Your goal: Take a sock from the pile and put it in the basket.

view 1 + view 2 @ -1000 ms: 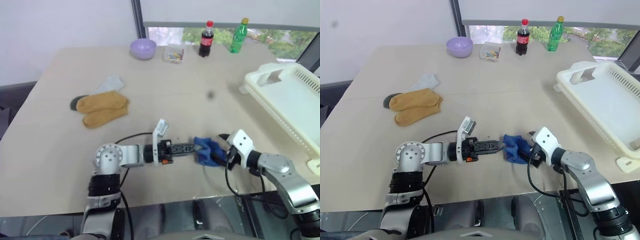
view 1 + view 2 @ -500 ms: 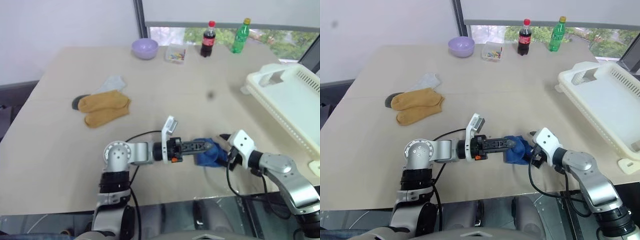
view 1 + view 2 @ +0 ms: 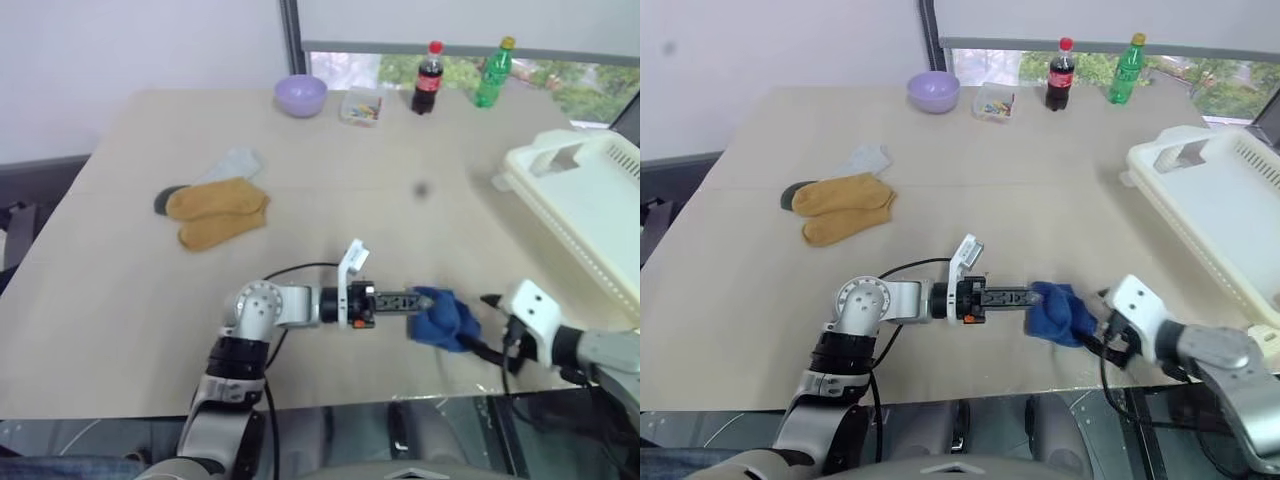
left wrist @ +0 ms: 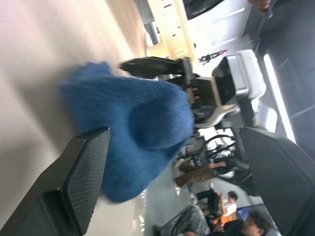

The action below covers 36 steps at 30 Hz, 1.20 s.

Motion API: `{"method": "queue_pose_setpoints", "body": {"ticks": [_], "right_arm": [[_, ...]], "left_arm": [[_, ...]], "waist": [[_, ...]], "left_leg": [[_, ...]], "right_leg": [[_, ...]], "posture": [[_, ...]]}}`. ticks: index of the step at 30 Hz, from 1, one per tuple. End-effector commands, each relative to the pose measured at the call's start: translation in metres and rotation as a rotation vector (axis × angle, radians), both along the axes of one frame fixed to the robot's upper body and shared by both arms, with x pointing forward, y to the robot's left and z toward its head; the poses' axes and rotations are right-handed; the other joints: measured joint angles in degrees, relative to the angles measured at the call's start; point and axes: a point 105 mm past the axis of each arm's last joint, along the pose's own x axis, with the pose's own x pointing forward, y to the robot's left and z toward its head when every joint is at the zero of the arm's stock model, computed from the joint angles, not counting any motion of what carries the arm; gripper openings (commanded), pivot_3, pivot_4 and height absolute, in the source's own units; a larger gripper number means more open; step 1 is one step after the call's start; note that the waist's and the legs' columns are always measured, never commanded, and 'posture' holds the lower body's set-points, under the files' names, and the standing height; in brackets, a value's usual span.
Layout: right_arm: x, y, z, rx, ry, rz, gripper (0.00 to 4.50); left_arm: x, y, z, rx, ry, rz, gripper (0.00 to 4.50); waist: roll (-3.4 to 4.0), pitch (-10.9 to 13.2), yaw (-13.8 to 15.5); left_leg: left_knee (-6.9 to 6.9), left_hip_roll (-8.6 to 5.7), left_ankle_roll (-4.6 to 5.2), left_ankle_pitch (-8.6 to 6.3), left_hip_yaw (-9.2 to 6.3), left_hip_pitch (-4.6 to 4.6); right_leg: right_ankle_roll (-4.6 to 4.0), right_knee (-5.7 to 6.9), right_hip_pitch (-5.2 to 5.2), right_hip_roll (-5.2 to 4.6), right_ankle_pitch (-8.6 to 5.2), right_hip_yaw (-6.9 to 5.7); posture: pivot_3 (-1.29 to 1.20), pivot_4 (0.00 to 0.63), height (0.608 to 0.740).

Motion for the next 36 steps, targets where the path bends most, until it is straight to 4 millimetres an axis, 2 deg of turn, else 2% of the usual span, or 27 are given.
{"method": "queue_pose_setpoints", "body": {"ticks": [1,4,8,11,14,17,22,24,26,28,32,34,36], "right_arm": [[-0.008,-0.003,0.023,0.186,-0.013,-0.066,4.48],[-0.014,-0.002,0.025,0.266,0.002,-0.090,4.48],[-0.013,-0.010,0.025,0.260,-0.010,-0.134,4.48],[-0.013,-0.014,0.034,0.285,-0.032,-0.151,4.48],[-0.014,0.007,0.046,0.378,-0.046,-0.103,4.48],[-0.011,0.024,0.048,0.416,-0.040,-0.083,4.48],[0.003,0.031,0.031,0.407,0.002,-0.149,4.48],[0.007,0.028,0.017,0.424,0.062,-0.209,4.48],[0.003,0.018,-0.006,0.407,0.146,-0.260,4.48],[-0.001,0.013,-0.017,0.414,0.198,-0.279,4.48],[-0.007,0.021,-0.027,0.450,0.258,-0.258,4.48],[-0.008,0.035,-0.031,0.475,0.287,-0.224,3.94],[-0.009,0.043,-0.035,0.479,0.309,-0.198,3.12]], "left_arm": [[-0.003,-0.006,0.004,-0.028,-0.034,-0.031,4.50],[-0.003,-0.008,0.003,-0.023,-0.046,-0.038,4.50],[-0.004,-0.010,0.004,-0.029,-0.059,-0.049,4.50],[-0.002,-0.009,0.006,-0.030,-0.065,-0.048,4.50],[-0.001,-0.009,0.009,-0.046,-0.076,-0.049,4.50],[-0.001,-0.008,0.010,-0.058,-0.083,-0.054,4.50],[-0.003,-0.008,0.008,-0.052,-0.090,-0.060,4.50],[-0.003,-0.009,0.009,-0.058,-0.109,-0.062,4.50],[-0.001,-0.009,0.011,-0.063,-0.162,-0.053,4.50],[-0.002,-0.006,0.015,-0.090,-0.233,-0.052,4.50],[-0.006,0.001,0.019,-0.108,-0.426,-0.073,4.50],[0.000,0.012,0.003,-0.067,-0.583,-0.076,4.50],[0.004,0.018,-0.010,-0.021,-0.694,-0.098,4.50]], "waist": [[0.00,0.01,0.06],[0.02,0.02,0.13],[0.02,0.02,-0.02],[0.02,0.02,0.04],[0.03,0.02,-0.01],[0.04,0.03,-0.11],[0.04,0.03,0.09],[0.04,0.03,0.14],[0.05,0.03,0.25],[0.06,0.03,0.16],[0.07,0.01,-0.06],[0.05,-0.02,-0.02],[0.08,-0.05,-0.07]], "left_leg": [[0.00,0.00,0.00,0.00,-0.01,-0.01],[-0.01,0.02,0.00,0.00,-0.02,-0.05],[0.01,0.02,0.00,0.00,-0.01,0.01],[0.01,0.02,0.00,0.00,-0.02,0.00],[0.01,0.02,0.00,0.00,-0.02,-0.02],[0.00,0.06,0.00,0.00,-0.06,-0.02],[0.02,0.05,0.00,0.00,-0.05,-0.02],[0.02,0.05,0.00,0.00,-0.04,-0.03],[0.01,0.01,0.00,0.00,-0.02,-0.07],[0.01,-0.02,0.00,0.00,0.02,-0.11],[-0.01,0.01,0.01,-0.01,0.02,-0.03],[-0.01,0.04,0.01,-0.01,0.02,0.02],[-0.01,0.12,0.01,-0.01,0.06,0.07]], "right_leg": [[0.00,0.00,0.00,0.00,0.00,0.00],[0.00,0.02,-0.01,0.04,0.00,-0.06],[0.01,0.02,-0.01,0.02,0.00,0.05],[0.01,0.02,-0.01,0.02,0.00,0.01],[0.01,0.02,-0.01,0.03,0.00,-0.01],[0.01,0.03,-0.03,0.06,0.00,0.00],[0.01,0.03,-0.02,0.03,0.00,0.01],[0.00,0.02,-0.02,0.03,0.00,0.00],[0.00,0.02,-0.02,0.01,0.00,0.01],[-0.02,-0.01,-0.02,-0.02,0.00,-0.01],[-0.01,-0.01,-0.02,-0.01,0.00,0.06],[0.00,0.00,-0.01,0.01,0.00,0.02],[-0.02,0.01,0.00,0.07,0.01,0.02]], "posture": [[0.00,0.150,0.740],[0.00,0.150,0.740],[0.00,0.150,0.740],[0.00,0.150,0.740],[0.00,0.150,0.740],[0.00,0.150,0.740],[0.00,0.150,0.740],[0.00,0.150,0.740],[0.00,0.150,0.740],[0.00,0.150,0.740],[0.00,0.150,0.740],[0.00,0.150,0.740],[0.00,0.150,0.740]]}}
